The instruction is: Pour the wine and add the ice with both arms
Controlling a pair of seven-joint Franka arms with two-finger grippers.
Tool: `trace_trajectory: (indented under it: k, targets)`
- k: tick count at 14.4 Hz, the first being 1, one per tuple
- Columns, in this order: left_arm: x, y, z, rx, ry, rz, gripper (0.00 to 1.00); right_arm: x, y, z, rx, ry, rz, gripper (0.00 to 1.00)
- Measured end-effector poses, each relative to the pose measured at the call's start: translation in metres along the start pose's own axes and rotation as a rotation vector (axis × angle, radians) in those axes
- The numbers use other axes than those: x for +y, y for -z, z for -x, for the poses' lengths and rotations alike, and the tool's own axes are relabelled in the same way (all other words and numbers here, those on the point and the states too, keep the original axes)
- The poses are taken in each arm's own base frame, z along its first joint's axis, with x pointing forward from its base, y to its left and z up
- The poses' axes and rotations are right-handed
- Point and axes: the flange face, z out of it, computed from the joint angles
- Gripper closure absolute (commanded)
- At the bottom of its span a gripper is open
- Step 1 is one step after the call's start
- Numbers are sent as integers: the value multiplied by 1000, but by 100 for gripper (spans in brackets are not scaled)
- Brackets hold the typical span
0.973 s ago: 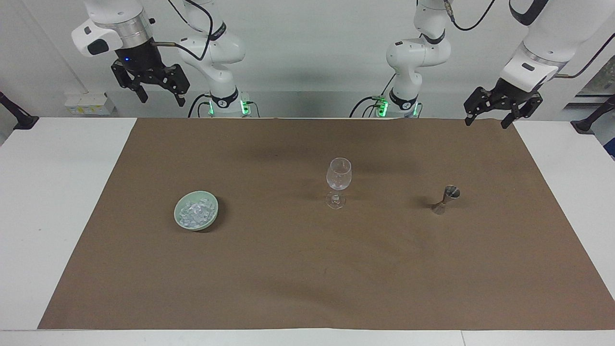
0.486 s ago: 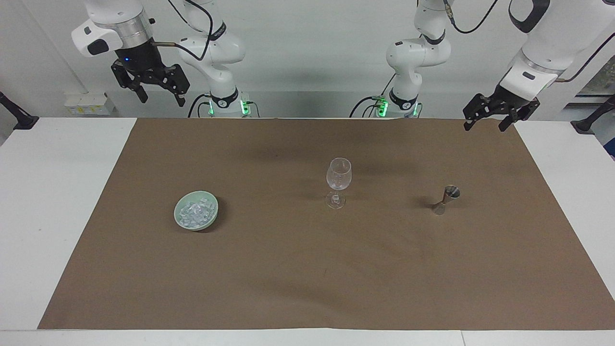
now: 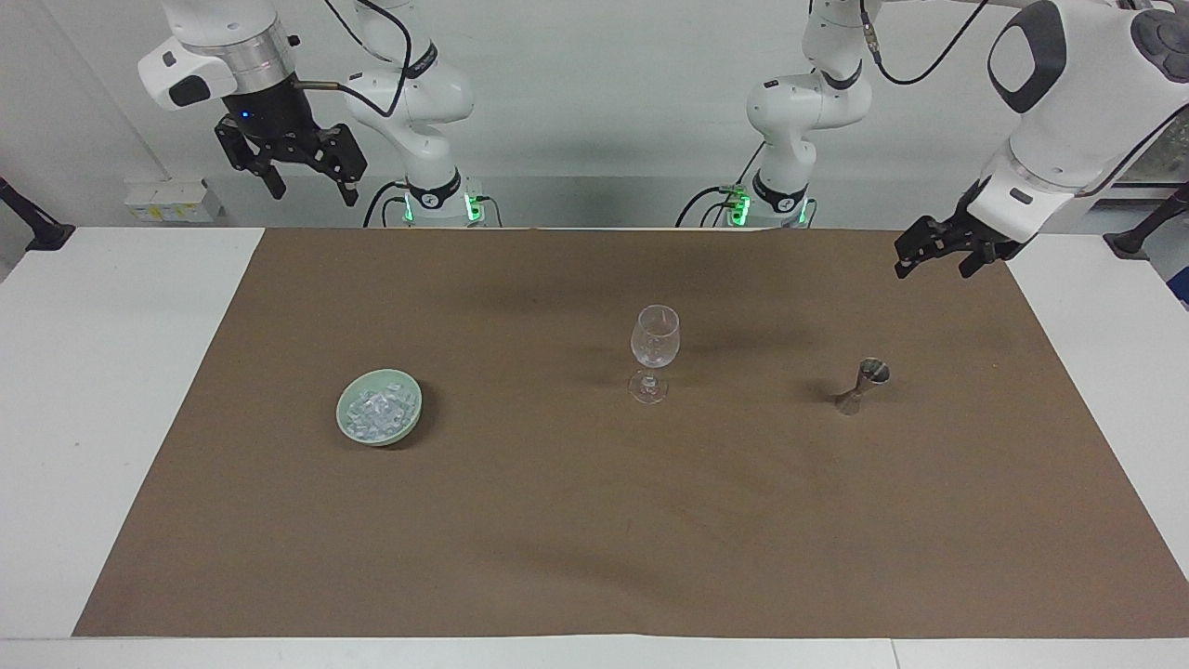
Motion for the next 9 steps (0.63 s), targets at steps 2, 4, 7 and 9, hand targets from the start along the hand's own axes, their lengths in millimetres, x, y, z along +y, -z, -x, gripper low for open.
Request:
trace_trajectory:
  k: [2, 4, 7, 9]
  targets:
    - [-17, -10, -8, -23, 102, 59, 0, 0, 0, 0, 0, 0, 0, 0]
    - [-34, -20, -15, -47, 213, 112, 0, 0, 0, 0, 0, 0, 0, 0]
    - [-59, -37, -25, -87, 385, 178, 0, 0, 0, 0, 0, 0, 0, 0]
    - [-80, -46, -30, -116, 505, 235, 0, 0, 0, 0, 0, 0, 0, 0]
